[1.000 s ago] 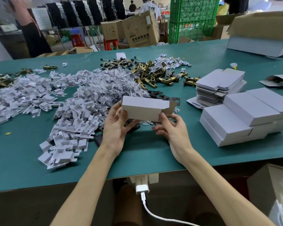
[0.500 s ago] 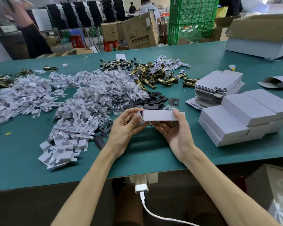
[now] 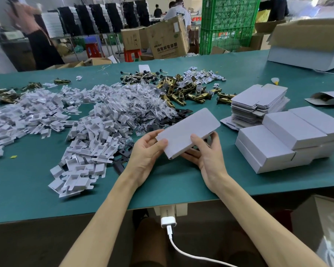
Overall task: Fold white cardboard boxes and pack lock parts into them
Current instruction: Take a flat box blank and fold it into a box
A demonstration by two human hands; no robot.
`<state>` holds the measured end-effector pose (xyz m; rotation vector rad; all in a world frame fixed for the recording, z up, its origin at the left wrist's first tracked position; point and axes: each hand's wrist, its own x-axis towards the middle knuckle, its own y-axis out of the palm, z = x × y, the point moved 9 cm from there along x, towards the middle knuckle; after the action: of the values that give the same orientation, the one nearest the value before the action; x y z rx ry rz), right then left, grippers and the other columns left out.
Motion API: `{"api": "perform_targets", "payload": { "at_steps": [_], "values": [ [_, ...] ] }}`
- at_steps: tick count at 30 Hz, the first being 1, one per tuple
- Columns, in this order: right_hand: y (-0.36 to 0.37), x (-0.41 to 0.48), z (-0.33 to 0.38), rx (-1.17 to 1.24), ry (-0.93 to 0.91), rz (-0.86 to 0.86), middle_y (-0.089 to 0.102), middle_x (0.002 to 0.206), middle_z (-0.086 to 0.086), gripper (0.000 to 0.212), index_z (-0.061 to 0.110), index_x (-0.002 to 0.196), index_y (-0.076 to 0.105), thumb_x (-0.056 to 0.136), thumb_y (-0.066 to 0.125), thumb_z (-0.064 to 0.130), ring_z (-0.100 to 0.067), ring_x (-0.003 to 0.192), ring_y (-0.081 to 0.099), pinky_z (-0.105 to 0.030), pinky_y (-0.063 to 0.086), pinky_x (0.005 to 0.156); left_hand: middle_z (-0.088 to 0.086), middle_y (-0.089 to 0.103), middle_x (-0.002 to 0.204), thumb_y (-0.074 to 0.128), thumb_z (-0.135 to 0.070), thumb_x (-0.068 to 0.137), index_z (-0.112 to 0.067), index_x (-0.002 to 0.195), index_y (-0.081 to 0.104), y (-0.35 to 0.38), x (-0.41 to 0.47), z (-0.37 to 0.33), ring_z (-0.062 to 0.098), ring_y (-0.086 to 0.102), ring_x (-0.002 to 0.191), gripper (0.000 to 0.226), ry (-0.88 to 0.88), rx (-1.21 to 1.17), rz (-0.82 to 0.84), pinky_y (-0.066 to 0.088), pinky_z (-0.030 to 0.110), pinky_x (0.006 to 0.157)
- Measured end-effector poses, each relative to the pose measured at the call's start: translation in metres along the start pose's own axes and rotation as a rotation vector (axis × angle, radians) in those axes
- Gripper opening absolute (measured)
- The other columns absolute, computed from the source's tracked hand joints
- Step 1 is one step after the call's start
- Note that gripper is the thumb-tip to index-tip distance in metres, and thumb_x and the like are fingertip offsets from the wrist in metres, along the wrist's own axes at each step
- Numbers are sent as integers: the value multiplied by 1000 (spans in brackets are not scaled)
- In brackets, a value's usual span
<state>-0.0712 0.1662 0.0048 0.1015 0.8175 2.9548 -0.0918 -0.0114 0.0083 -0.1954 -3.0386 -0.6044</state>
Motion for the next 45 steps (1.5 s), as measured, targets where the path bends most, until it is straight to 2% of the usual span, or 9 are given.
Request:
{"api": "perform_targets", "payload": {
  "at_steps": [3, 6, 10, 15, 21, 27, 32, 38, 45],
  "values": [
    [-6, 1, -1, 37, 20, -31, 72, 115, 0, 47, 24, 134, 47, 95, 69, 10, -35, 103, 73, -48, 62, 82, 12, 72, 130, 62, -14, 100, -2, 137, 61, 5, 1, 5, 20, 70, 115, 38, -44, 3, 64, 57, 25, 89],
    [-8, 1, -2, 68, 35, -41, 67, 122, -9, 55, 22, 138, 45, 93, 69, 4, -34, 104, 73, -48, 62, 79, 9, 73, 124, 49, -21, 109, -4, 136, 61, 6, 2, 10, 16, 71, 101, 34, -63, 58, 61, 59, 27, 82],
    [-8, 1, -3, 65, 49, -45, 71, 116, -9, 45, 18, 133, 51, 94, 68, 5, -32, 103, 74, -48, 62, 79, 13, 71, 127, 42, -30, 112, -7, 140, 59, 5, 1, 17, 20, 68, 104, 41, -109, 140, 35, 59, 38, 92],
    [-15, 1, -6, -18, 60, -109, 77, 101, -7, 16, 10, 111, 66, 96, 68, 14, -22, 95, 74, -46, 62, 83, 11, 72, 128, 40, -23, 113, -8, 138, 61, -3, 4, 16, 20, 67, 109, 37, -74, 170, -45, 58, 44, 96],
    [-18, 2, -9, -48, 71, -134, 77, 107, -9, 29, 4, 114, 68, 87, 78, 11, -20, 95, 73, -41, 60, 89, 7, 77, 115, 44, -22, 112, -12, 121, 71, -13, 4, 12, 18, 68, 104, 31, -28, 163, -143, 60, 29, 84],
    [-15, 0, -8, -90, 58, -93, 77, 106, -8, 23, 8, 108, 71, 86, 79, 11, -21, 97, 73, -42, 59, 92, 15, 73, 121, 47, -25, 110, -8, 125, 70, -16, 5, 11, 22, 65, 106, 32, -35, 133, -184, 55, 41, 94],
    [-14, 0, -8, -123, 41, -101, 76, 112, -8, 26, 9, 111, 71, 87, 79, 13, -26, 107, 71, -48, 54, 102, 17, 72, 125, 37, -34, 113, -4, 129, 65, -7, 3, 12, 26, 66, 114, 44, -63, 114, -110, 57, 42, 99],
    [-13, -1, -7, -141, 16, -92, 76, 113, -11, 32, 3, 115, 71, 86, 80, 15, -32, 113, 69, -52, 52, 105, 18, 58, 147, 45, -7, 109, -6, 149, 44, 14, -3, 12, 35, 53, 138, 40, -58, 176, 152, 44, 49, 117],
    [-8, -3, -5, -146, -1, -40, 76, 113, -6, 29, 11, 113, 73, 86, 80, 18, -25, 112, 70, -46, 53, 104, 13, 61, 145, 42, -15, 111, -10, 150, 46, 16, -2, 7, 29, 58, 133, 39, -27, 130, 152, 49, 45, 112]
  ]
}}
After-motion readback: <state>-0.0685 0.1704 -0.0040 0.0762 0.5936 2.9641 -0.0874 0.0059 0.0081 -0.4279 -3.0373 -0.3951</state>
